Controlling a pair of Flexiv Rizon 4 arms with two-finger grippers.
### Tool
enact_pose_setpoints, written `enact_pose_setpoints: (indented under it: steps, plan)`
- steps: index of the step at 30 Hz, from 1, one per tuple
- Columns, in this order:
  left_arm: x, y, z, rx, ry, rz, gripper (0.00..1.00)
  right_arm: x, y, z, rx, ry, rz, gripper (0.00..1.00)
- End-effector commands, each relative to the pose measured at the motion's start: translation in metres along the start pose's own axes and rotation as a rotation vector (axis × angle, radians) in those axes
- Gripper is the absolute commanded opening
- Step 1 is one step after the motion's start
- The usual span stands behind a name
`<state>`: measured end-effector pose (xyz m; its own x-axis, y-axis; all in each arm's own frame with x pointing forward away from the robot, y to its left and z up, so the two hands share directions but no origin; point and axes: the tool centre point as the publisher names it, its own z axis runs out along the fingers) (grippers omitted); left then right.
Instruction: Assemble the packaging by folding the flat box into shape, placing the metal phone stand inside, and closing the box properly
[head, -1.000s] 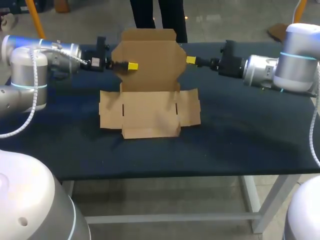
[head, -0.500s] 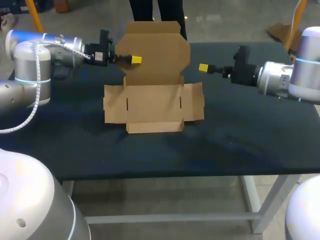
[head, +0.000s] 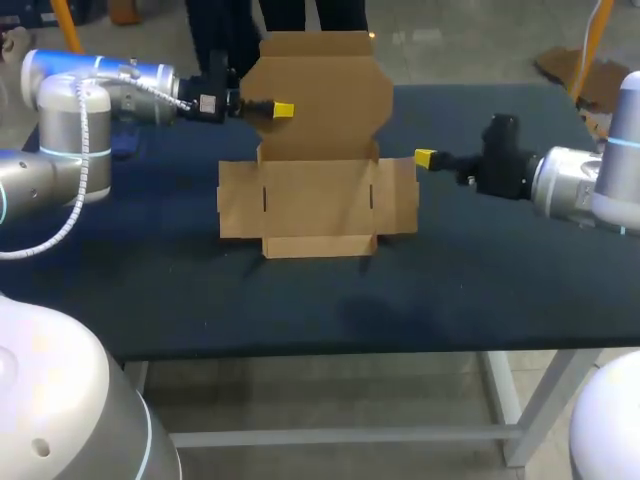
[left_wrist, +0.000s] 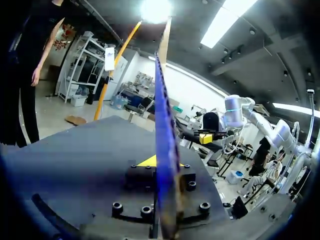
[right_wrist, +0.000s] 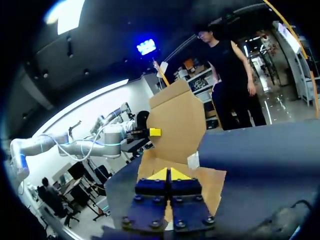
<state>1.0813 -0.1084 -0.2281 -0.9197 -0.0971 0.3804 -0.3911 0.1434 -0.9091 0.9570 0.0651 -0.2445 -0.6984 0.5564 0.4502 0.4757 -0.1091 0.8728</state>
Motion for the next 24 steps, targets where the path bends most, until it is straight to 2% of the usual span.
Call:
enact_pose_setpoints:
  steps: [1,14,15,19,24]
  plan:
    - [0.001,0.0,-0.001,0.001,0.0,0.0,0.0,0.006,-0.001,-0.005,-0.007,-0.054,-0.003,0.0]
    - [0.001,0.0,-0.001,0.001,0.0,0.0,0.0,0.006,-0.001,-0.005,-0.007,-0.054,-0.003,0.0]
    - [0.001,0.0,-0.001,0.001,0.0,0.0,0.0,0.007,0.0,0.001,0.004,-0.038,-0.017,0.0]
    - [0.013,-0.001,0.002,0.003,0.008,0.03,0.0,0.021,0.0,0.009,0.0,-0.008,-0.066,0.0]
    - [0.02,-0.005,0.004,0.015,0.0,0.054,0.0,0.032,-0.008,0.008,-0.007,-0.052,-0.136,0.0]
